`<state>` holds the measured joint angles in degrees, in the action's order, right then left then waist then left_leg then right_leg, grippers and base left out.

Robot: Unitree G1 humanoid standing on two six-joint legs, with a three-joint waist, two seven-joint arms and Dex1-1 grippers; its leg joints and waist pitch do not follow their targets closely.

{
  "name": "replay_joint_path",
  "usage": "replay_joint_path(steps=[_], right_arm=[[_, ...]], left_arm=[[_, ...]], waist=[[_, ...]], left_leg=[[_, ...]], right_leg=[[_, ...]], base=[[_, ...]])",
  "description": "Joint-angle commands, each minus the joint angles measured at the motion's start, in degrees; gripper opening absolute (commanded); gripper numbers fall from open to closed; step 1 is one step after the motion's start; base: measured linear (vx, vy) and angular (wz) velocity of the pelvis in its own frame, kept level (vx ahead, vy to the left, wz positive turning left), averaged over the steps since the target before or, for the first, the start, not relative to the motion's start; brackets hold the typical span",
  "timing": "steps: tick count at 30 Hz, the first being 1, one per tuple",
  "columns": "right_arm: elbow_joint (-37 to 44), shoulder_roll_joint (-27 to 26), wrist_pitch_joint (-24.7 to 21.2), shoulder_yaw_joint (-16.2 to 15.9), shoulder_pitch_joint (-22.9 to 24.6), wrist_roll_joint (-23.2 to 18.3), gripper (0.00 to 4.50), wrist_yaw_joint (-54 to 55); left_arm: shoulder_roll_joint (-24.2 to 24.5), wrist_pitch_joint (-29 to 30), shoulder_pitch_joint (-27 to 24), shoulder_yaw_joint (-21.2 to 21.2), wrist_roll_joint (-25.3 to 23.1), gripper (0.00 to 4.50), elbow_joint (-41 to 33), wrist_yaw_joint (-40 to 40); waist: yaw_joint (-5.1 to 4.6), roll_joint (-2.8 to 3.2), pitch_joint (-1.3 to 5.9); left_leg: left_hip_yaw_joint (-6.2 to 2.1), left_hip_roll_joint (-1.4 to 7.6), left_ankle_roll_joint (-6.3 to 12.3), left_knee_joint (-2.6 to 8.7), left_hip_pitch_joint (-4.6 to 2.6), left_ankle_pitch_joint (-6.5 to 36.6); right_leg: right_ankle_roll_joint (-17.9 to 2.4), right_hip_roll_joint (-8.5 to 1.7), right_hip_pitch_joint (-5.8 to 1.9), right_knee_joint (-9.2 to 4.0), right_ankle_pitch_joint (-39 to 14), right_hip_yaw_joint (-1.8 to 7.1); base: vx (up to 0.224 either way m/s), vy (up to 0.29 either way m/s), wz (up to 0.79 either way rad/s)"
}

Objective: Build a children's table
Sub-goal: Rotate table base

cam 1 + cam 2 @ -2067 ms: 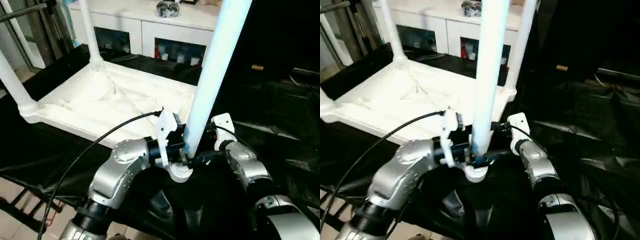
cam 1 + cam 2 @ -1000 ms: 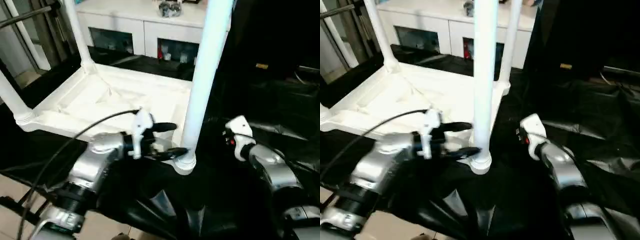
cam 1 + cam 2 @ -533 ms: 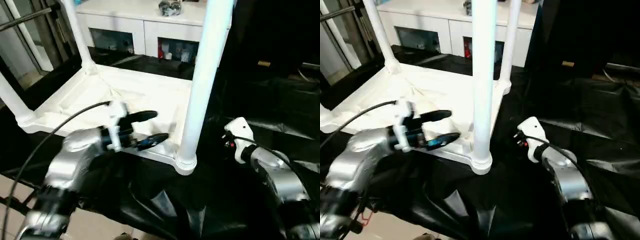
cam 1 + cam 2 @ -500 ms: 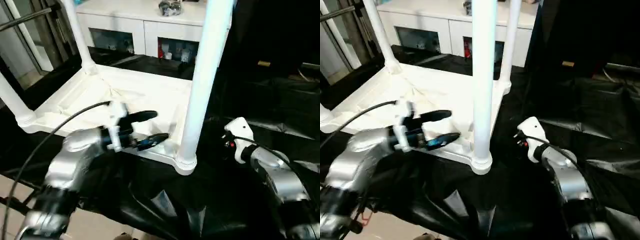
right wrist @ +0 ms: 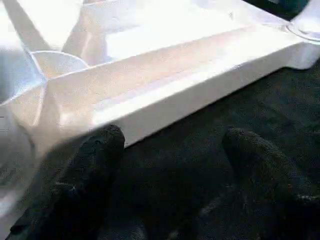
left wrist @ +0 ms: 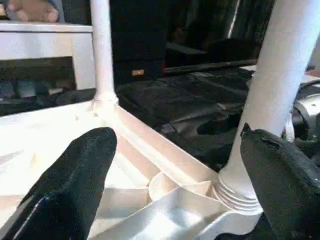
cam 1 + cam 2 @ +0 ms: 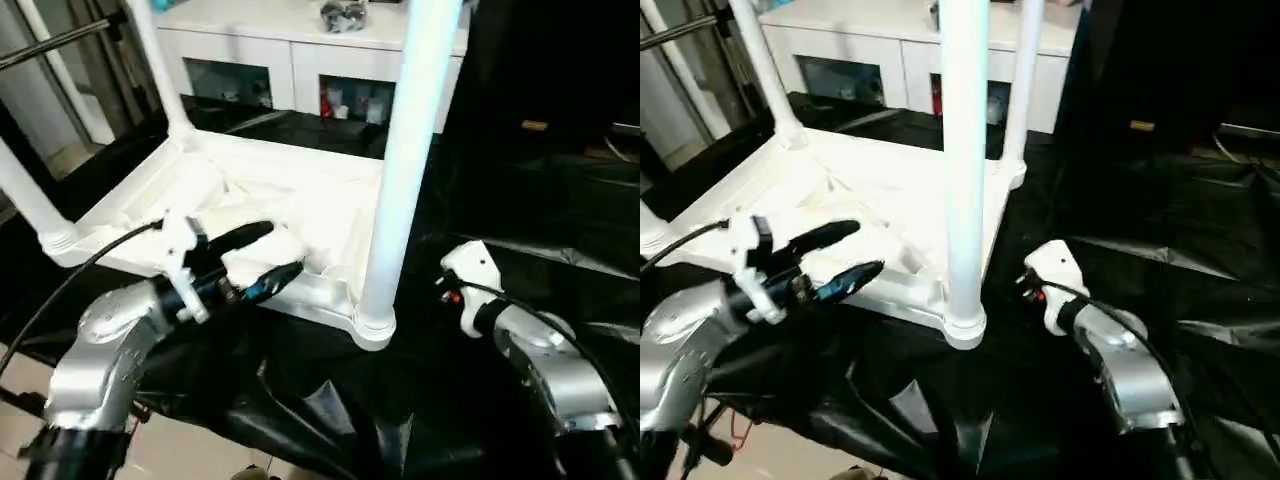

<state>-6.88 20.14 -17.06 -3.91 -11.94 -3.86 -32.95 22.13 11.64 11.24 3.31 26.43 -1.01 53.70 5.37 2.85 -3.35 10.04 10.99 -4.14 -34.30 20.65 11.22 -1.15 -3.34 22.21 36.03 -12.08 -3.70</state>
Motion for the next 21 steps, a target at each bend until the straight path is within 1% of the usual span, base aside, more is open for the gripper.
replay_joint_path(steps=[1, 3, 4, 6, 7, 9, 10, 14, 16, 19, 21], right_arm=[[1.1, -0.1, -1.0, -0.2, 0.0, 0.0, 3.67, 0.1], [1.6, -0.1, -1.6, -0.4, -0.1, 0.0, 3.67, 0.2], [1.8, -0.1, -1.8, -0.5, -0.2, 0.0, 3.67, 0.2], [2.3, 0.0, -2.1, -0.7, -0.3, -0.1, 3.67, 0.2], [2.4, 0.0, -2.3, -0.8, -0.3, -0.1, 3.67, 0.2], [2.7, 0.0, -2.6, -0.9, -0.4, -0.2, 3.67, 0.2], [2.9, -0.1, -2.8, -1.0, -0.4, -0.1, 3.67, 0.3], [3.3, -0.2, -3.0, -1.1, -0.5, -0.1, 3.67, 0.3], [4.0, -0.3, -3.3, -1.0, -0.5, -0.3, 3.67, 0.4], [5.1, -0.6, -3.9, -0.8, -0.4, -0.9, 3.67, 0.6], [5.3, -0.7, -4.0, -0.7, -0.4, -1.0, 3.67, 0.7]], left_arm=[[0.8, 0.6, 0.0, 0.9, 0.5, 4.43, -1.2, -0.6], [0.8, 1.0, -0.5, 1.1, 0.7, 4.43, -1.9, -1.0], [0.7, 1.1, -0.7, 1.1, 0.6, 4.43, -2.1, -1.2], [0.4, 0.8, -1.2, 1.2, 0.3, 4.43, -2.4, -2.1], [0.3, 0.7, -1.3, 1.3, 0.2, 4.43, -2.4, -2.5], [0.3, 0.6, -1.4, 1.3, 0.2, 4.43, -2.4, -3.0], [0.2, 0.5, -1.5, 1.3, -0.1, 4.43, -2.3, -3.2], [0.2, 0.4, -1.4, 1.4, -0.3, 4.43, -2.1, -3.6], [0.0, 0.5, -1.5, 1.7, -0.1, 4.43, -2.3, -4.2], [-0.2, 0.8, -1.7, 2.0, -0.5, 4.43, -2.4, -5.8], [-0.3, 1.0, -1.8, 2.1, -0.7, 4.43, -2.5, -6.4]], waist=[[0.2, -0.03, 3.27], [0.2, 0.02, 3.26], [0.09, -0.46, 3.3], [0.1, -0.48, 3.3], [0.16, -0.31, 3.34], [0.15, -0.26, 3.34], [0.06, -0.41, 3.32], [0.09, -0.4, 3.33], [0.08, -0.52, 3.32], [0.08, -0.4, 3.39], [0.08, -0.44, 3.4]], left_leg=[[-1.02, 2.07, 0.77, 4.46, -0.18, 13.0], [-0.99, 2.06, 0.68, 4.44, -0.2, 12.8], [-0.95, 2.07, 0.78, 4.42, -0.1, 12.3], [-0.92, 2.06, 0.98, 4.36, -0.05, 11.5], [-0.94, 2.07, 1.05, 4.32, -0.1, 11.3], [-0.95, 2.07, 1.07, 4.31, -0.07, 11.1], [-0.94, 2.08, 1.07, 4.35, -0.06, 11.1], [-0.89, 2.0, 1.05, 4.28, -0.13, 11.1], [-0.87, 1.99, 1.07, 4.25, -0.06, 10.8], [-0.91, 2.04, 1.1, 4.24, -0.08, 10.6], [-0.9, 2.02, 1.08, 4.2, -0.05, 10.4]], right_leg=[[-9.2, -4.46, -2.24, -5.26, -15.1, 3.11], [-9.2, -4.45, -2.16, -5.29, -14.9, 3.13], [-9.2, -4.41, -2.29, -5.24, -14.1, 3.16], [-9.2, -4.46, -2.29, -5.15, -13.5, 3.17], [-9.2, -4.47, -2.27, -5.08, -13.3, 3.15], [-9.0, -4.45, -2.28, -5.05, -13.1, 3.18], [-8.9, -4.4, -2.27, -5.08, -13.0, 3.17], [-8.8, -4.43, -2.24, -5.17, -13.7, 3.21], [-8.7, -4.45, -2.28, -5.15, -13.7, 3.22], [-8.4, -4.42, -2.27, -5.05, -13.3, 3.2], [-8.4, -4.39, -2.28, -5.03, -13.0, 3.18]], base=[[0.0, 0.0, 0.0], [0.0, 0.0, 0.0], [0.0, 0.0, 0.0], [0.0, 0.0, 0.0], [0.0, 0.0, 0.0], [0.0, 0.0, 0.0], [0.0, 0.0, 0.0], [0.0, 0.0, 0.0], [0.0, 0.0, 0.0], [0.0, 0.0, 0.0], [0.0, 0.0, 0.0]])
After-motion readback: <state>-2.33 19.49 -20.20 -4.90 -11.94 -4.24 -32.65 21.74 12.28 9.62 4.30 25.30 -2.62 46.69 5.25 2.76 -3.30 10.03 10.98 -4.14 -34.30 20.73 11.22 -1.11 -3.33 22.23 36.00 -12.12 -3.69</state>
